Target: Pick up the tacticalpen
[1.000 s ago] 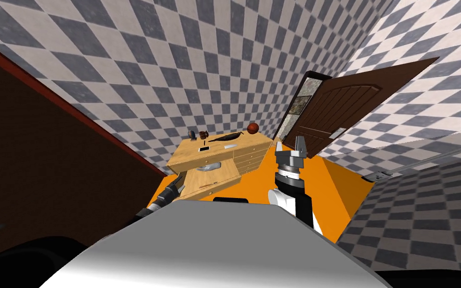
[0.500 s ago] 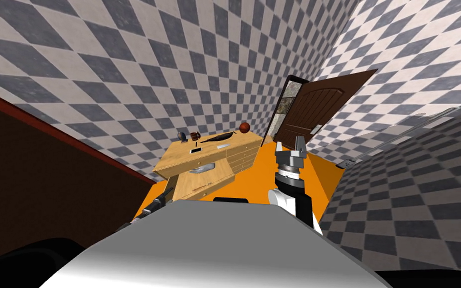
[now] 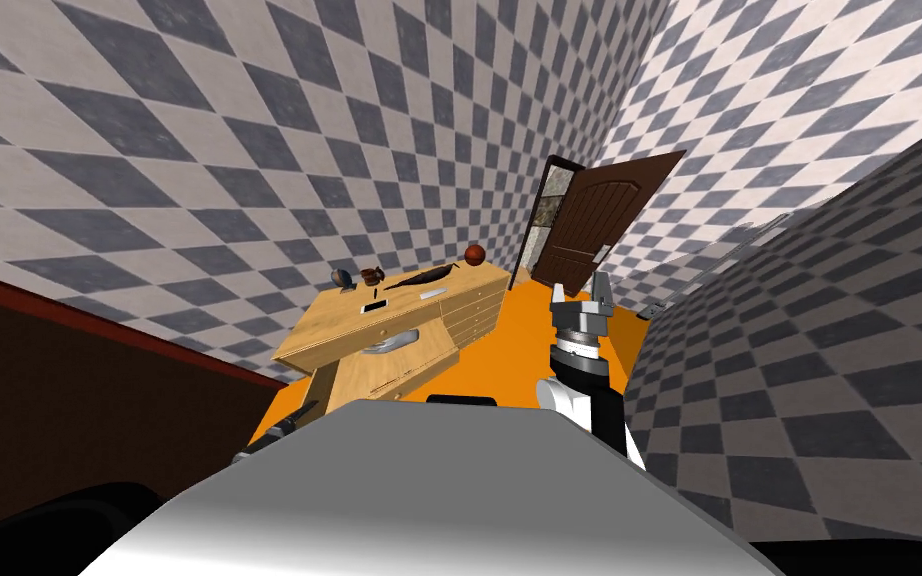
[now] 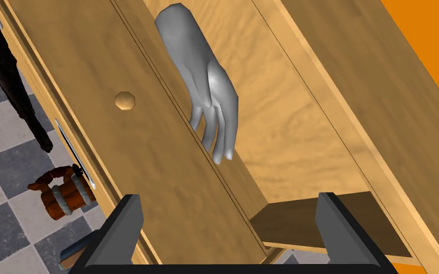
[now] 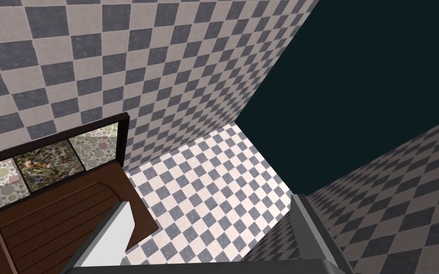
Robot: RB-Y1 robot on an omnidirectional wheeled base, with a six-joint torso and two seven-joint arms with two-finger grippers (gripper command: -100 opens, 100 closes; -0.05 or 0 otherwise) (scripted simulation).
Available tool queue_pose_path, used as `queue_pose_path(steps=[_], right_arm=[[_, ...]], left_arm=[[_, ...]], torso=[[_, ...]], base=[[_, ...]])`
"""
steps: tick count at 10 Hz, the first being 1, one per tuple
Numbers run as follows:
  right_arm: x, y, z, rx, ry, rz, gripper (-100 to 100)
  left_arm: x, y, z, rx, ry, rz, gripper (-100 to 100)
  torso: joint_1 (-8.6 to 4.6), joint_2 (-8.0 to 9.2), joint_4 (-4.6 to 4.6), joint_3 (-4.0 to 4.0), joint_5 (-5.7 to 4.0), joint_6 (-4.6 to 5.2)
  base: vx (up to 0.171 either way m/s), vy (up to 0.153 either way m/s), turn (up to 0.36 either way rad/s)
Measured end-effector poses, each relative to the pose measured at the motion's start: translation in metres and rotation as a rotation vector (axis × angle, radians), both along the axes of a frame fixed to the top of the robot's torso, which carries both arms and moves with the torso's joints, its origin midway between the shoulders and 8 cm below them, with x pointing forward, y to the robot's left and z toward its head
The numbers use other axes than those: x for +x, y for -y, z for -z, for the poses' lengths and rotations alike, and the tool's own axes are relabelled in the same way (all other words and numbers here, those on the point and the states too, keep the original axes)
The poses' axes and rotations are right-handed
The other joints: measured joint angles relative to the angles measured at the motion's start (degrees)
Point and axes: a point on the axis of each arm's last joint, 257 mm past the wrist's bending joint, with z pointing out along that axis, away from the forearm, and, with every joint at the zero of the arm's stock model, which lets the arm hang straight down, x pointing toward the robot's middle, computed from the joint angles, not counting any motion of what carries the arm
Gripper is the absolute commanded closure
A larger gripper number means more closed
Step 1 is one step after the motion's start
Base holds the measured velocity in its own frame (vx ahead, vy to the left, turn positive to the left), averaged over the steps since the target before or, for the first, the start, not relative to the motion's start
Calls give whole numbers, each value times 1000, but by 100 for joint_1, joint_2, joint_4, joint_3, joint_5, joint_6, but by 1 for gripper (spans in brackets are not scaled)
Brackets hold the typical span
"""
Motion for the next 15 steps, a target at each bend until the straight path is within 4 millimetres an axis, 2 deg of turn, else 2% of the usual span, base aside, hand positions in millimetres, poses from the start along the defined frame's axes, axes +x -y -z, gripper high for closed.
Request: queue_pose_path(steps=[1, 2, 3, 4, 5, 7, 9, 12, 15], right_arm=[[0, 0, 0, 0, 0, 0, 0], [0, 0, 0, 0, 0, 0, 0], [0, 0, 0, 0, 0, 0, 0], [0, 0, 0, 0, 0, 0, 0], [0, 0, 0, 0, 0, 0, 0], [0, 0, 0, 0, 0, 0, 0], [0, 0, 0, 0, 0, 0, 0], [0, 0, 0, 0, 0, 0, 0], [0, 0, 0, 0, 0, 0, 0]], left_arm=[[-19, -17, -1, 24, -55, -15, -100], [-29, -30, 2, 41, -86, -19, -100], [-49, -43, 4, 63, -134, -27, -100], [-57, -54, 4, 80, -162, -30, -100], [-76, -68, 4, 102, -206, -40, -100], [-98, -92, -1, 142, -273, -54, -100], [-108, -112, -4, 171, -310, -57, -100], [-147, -163, -18, 254, -432, -72, -100], [-169, -200, -39, 326, -520, -75, -100]], torso=[[-5, -5, -1, -3, -2, 5], [-1, -4, -1, -3, 1, 0], [-1, -5, -1, -3, 0, 5], [4, -5, -1, -3, 1, -1], [3, -6, -1, -4, 1, 4], [2, -16, -3, -9, 1, 5], [13, -5, -1, -3, 4, -3], [14, -36, -8, -21, 4, 6], [37, -53, -12, -31, 8, 8]], base=[[19, -49, -127], [24, -52, -284], [23, -33, -119], [28, -41, -247], [33, -32, -130], [53, -35, -208], [26, -12, -129], [95, -10, -317], [151, 56, -338]])
